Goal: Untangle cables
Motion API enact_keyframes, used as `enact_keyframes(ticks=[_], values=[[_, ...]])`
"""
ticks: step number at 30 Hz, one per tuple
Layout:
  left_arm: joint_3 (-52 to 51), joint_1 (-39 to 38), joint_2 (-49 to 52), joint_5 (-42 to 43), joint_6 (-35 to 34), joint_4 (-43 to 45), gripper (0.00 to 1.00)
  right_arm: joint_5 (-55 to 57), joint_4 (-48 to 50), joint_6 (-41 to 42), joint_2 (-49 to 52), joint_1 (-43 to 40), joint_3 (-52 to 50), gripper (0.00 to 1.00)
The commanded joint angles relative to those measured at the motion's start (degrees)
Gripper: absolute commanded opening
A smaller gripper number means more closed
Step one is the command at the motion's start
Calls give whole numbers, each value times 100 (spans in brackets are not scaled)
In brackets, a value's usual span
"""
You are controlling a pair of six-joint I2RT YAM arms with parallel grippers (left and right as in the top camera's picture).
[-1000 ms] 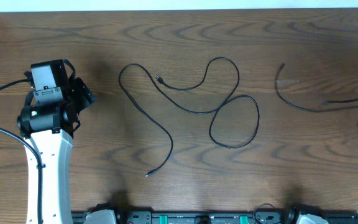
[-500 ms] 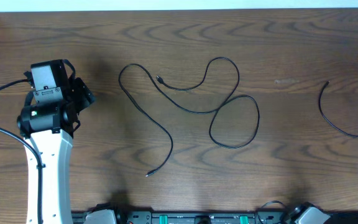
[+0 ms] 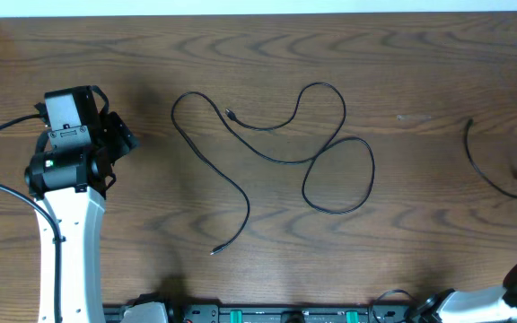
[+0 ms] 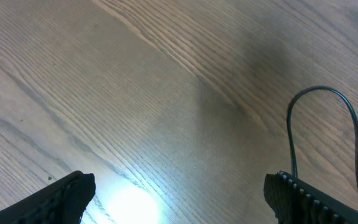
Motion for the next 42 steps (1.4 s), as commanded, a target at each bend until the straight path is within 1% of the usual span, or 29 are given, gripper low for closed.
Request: enact_keyframes(ticks=[1,2,4,5,8,11,15,20,24,26,29,34,37,39,42], values=[[46,31,42,-9,24,-17,92,-186,-11,-442,280,107,175,30],[46,31,44,-9,24,-17,92,-343,-11,-442,343,125,175,48],[46,31,48,-7,24,-17,92,-732,-7,-426,396,127,175,76],[46,31,48,-7,24,-17,92,-933,-9,-363,396,125,175,99],[46,31,66,-9,24,-17,92,-1370,-39,-125,348,129,175,99],[46,31,68,-9,24,-15,92,-1729,-116,-133,254,225,175,99],[46,31,68,-11,28,-9,92,-1792,-105,-262,28,566,175,99],[46,31,68,-9,28,-13,92,-1987,-267,-1180,-404,1434,175,99],[44,31,68,-11,28,-37,92,-1961,-850,-1333,-483,2269,173,99],[44,31,68,-11,28,-52,92,-1746,-1202,-1272,-433,2647,157,99],[42,31,68,-11,28,-50,92,-1228,-1840,-817,-291,3163,149,99],[35,31,70,-11,31,-50,92,-750,-2575,-671,-9,3641,59,99],[33,31,83,-11,31,-63,92,-529,-2603,-452,15,3661,-125,99],[33,31,103,-11,28,-81,92,-533,-2533,-269,17,3609,-278,99],[28,31,144,-11,28,-83,92,-584,-2306,-214,26,3550,-595,99]])
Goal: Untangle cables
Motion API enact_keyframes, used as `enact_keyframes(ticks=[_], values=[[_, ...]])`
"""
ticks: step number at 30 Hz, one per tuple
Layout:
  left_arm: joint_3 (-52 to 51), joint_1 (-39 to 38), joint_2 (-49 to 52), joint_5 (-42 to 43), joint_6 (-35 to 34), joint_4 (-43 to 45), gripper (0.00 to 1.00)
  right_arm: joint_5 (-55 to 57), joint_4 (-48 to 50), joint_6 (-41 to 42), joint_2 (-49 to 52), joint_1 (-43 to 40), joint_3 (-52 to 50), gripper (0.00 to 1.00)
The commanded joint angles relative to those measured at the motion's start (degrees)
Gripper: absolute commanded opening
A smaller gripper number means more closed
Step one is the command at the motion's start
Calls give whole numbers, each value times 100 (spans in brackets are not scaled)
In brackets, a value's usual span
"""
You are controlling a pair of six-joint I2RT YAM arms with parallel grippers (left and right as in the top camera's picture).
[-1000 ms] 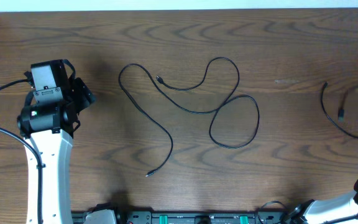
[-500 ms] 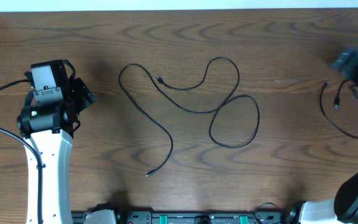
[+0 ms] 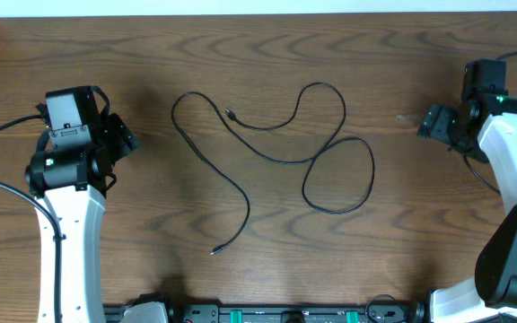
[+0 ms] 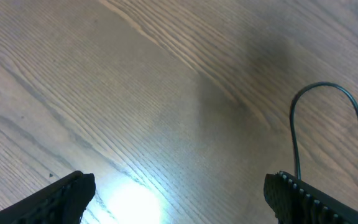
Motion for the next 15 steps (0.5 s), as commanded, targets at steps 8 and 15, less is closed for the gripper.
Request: enact_keyframes(ticks=[8,15], values=[[24,31,273,-11,28,-22,92,181,785,264,28,-96,-1209,38],[24,31,339,-9,28,-24,92,210,1298,426,28,-195,-1384,1]])
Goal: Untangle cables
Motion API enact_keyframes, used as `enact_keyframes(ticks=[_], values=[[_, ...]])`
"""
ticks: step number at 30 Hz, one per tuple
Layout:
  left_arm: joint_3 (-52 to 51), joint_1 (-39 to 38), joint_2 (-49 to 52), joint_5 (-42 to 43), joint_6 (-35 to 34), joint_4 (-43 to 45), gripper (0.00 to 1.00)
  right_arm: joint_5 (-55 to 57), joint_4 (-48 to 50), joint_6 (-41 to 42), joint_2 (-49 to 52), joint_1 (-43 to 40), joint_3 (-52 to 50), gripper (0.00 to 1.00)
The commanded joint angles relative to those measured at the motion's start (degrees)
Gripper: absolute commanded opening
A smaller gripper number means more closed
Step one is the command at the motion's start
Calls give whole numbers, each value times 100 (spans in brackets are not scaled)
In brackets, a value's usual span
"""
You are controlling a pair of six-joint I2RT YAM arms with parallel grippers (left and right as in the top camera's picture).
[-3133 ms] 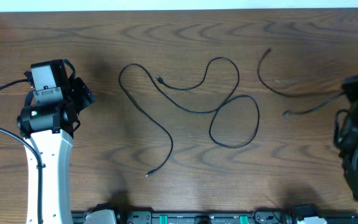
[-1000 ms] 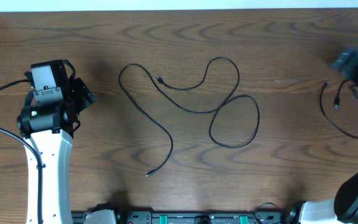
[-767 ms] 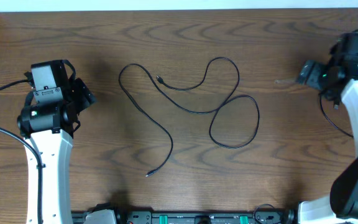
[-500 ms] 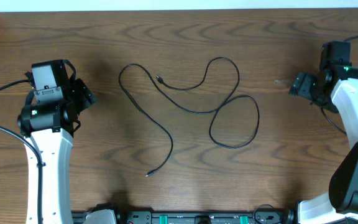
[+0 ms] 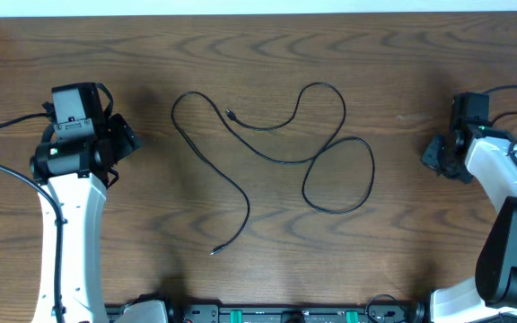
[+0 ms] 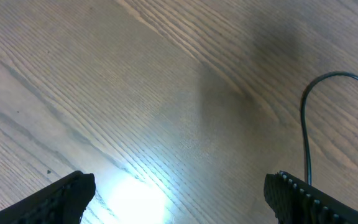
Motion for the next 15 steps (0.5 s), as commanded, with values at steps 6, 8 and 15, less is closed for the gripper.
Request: enact_keyframes(ticks=[6,8,15], values=[[24,31,28,-9,28,-44,92,85,365,374,129,-448,-31,1],[24,31,28,-9,26,-42,92,85,365,374,238,-518,-37,1],[24,31,28,-9,28,-42,92,96,608,369,866,-693,-48,1]])
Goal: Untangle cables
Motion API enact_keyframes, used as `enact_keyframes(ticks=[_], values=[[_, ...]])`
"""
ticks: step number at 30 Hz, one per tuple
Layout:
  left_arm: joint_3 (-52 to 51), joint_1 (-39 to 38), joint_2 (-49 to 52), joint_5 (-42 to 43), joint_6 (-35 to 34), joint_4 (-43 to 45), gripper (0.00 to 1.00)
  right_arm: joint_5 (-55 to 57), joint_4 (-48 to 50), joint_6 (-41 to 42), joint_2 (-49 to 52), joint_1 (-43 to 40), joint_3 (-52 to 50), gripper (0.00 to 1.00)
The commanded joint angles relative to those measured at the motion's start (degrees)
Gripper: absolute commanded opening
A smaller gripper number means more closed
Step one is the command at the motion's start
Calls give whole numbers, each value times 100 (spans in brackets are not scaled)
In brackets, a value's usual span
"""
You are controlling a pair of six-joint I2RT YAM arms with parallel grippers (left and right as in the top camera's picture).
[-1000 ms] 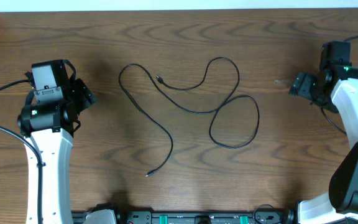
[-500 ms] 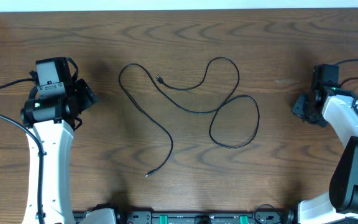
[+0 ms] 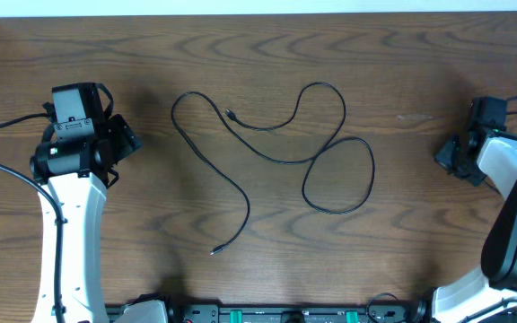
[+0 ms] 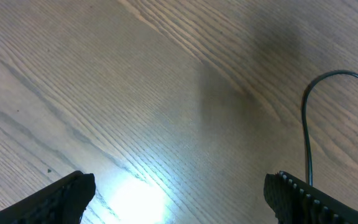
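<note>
A thin black cable (image 3: 272, 152) lies in loose crossing loops on the middle of the wooden table (image 3: 267, 54), one plug end (image 3: 230, 114) inside the upper loop and the other end (image 3: 214, 252) near the front. My left gripper (image 3: 122, 142) hovers left of the cable, open; the left wrist view shows its fingertips (image 4: 73, 194) far apart over bare wood, with the cable's leftmost bend (image 4: 337, 78) at the right. My right gripper (image 3: 447, 154) sits low at the right edge, too small to read.
A bit of white cable shows at the right edge beside the right arm (image 3: 510, 179). The table's far edge (image 3: 258, 14) runs along the top. A rail of equipment (image 3: 267, 314) lines the front edge.
My right gripper has shifted a little to the right, toward the table's edge. The left arm and the black cable have not moved.
At first the right arm was down at the front right corner and a second black cable lay bare at the right edge. Then the right arm stood over that cable, then lower, and now further right, hiding it. The left gripper stayed open, shifting slightly.
</note>
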Motion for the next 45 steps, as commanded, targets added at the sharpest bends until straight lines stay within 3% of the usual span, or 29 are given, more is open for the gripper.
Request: enact_keyframes(ticks=[1,7,16,22,28,29,31,32,33,37,45], values=[[24,31,24,-9,28,-20,92,114,149,83,374,-94,-46,1],[24,31,24,-9,28,-22,92,321,918,83,940,-402,-44,1],[24,31,24,-9,26,-20,92,723,1550,83,1139,-1580,-44,1],[24,31,24,-9,26,-33,92,400,1888,85,1139,-2461,-44,2],[24,31,24,-7,26,-39,92,-258,1969,-2,1139,-2789,-42,2],[24,31,24,-7,26,-39,92,-354,1945,-2,1139,-2756,-42,13],[24,31,24,-7,26,-39,92,-573,1873,-2,1139,-2625,-42,71],[24,28,24,-7,26,-39,92,-708,1838,-2,1139,-2509,-42,94],[24,28,24,-7,26,-39,92,-826,1808,0,1137,-2387,-42,99],[24,31,24,-9,26,-37,92,-979,1458,-2,1134,-1685,-42,99],[24,31,24,-11,28,-37,92,-72,487,4,1134,94,-44,99]])
